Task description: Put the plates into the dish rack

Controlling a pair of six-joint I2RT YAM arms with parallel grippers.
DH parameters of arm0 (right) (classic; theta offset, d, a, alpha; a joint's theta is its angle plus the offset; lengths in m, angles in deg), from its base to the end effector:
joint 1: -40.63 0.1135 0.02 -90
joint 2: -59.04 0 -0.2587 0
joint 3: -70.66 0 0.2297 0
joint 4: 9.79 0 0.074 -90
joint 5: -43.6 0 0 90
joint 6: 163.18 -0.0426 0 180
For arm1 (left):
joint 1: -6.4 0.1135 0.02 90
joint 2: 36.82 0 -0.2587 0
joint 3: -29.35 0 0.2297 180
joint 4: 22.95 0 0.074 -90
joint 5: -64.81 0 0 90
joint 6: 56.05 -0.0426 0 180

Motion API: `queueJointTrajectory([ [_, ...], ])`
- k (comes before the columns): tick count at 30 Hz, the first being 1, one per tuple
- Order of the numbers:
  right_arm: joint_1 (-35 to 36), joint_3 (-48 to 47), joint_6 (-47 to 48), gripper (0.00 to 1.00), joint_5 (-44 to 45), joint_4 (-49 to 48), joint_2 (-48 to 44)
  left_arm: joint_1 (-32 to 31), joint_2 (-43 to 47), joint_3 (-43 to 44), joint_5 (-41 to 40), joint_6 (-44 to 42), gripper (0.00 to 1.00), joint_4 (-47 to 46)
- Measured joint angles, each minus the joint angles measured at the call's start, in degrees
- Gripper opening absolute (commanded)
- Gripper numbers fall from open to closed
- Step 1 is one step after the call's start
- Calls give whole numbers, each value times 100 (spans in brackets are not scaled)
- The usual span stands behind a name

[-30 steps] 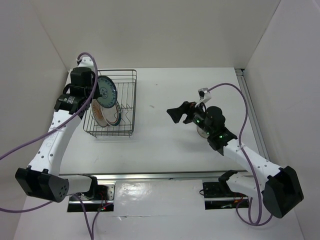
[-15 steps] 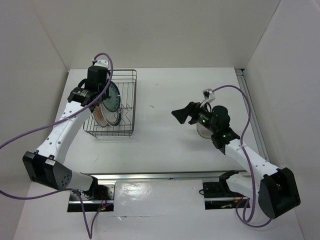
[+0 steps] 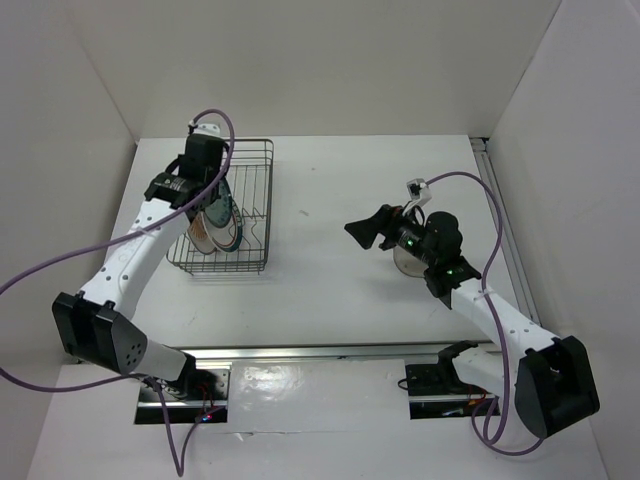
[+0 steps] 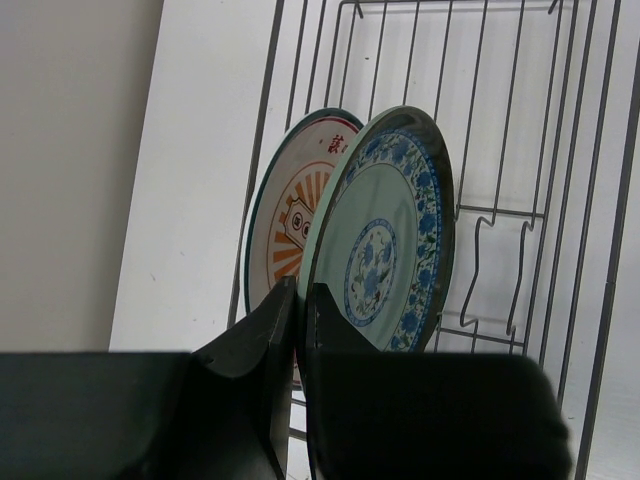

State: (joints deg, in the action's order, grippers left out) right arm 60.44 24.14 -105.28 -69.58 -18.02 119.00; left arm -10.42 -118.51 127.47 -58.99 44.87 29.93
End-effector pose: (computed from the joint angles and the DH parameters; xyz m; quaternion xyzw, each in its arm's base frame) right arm 0.2075 0.0926 0.2738 -0.0572 0.7338 0.4225 0.5289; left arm 0.2853 -0.0615 0.3695 -0.0868 0.8598 0.1486 0.4807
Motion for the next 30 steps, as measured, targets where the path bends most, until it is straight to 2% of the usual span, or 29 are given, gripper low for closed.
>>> queueJointTrajectory([
  [18,-164,35,-44,100,-131,-20,-35,-289,-682,-127,-197,107,0,0],
  [20,-177,35,-44,100,-133,-22,-57,-302,-734,-127,-197,127,15,0],
  [22,-195,35,-46,100,-136,-26,-68,-323,-785,-129,-216,129,24,0],
  [23,-205,35,-46,100,-136,-26,-68,-339,-817,-129,-221,136,35,0],
  [28,-221,61,-44,100,-138,-33,-79,-415,-901,-129,-219,136,50,-2],
  [30,-227,98,-39,100,-131,-22,-103,-428,-927,-129,-201,140,50,-4],
])
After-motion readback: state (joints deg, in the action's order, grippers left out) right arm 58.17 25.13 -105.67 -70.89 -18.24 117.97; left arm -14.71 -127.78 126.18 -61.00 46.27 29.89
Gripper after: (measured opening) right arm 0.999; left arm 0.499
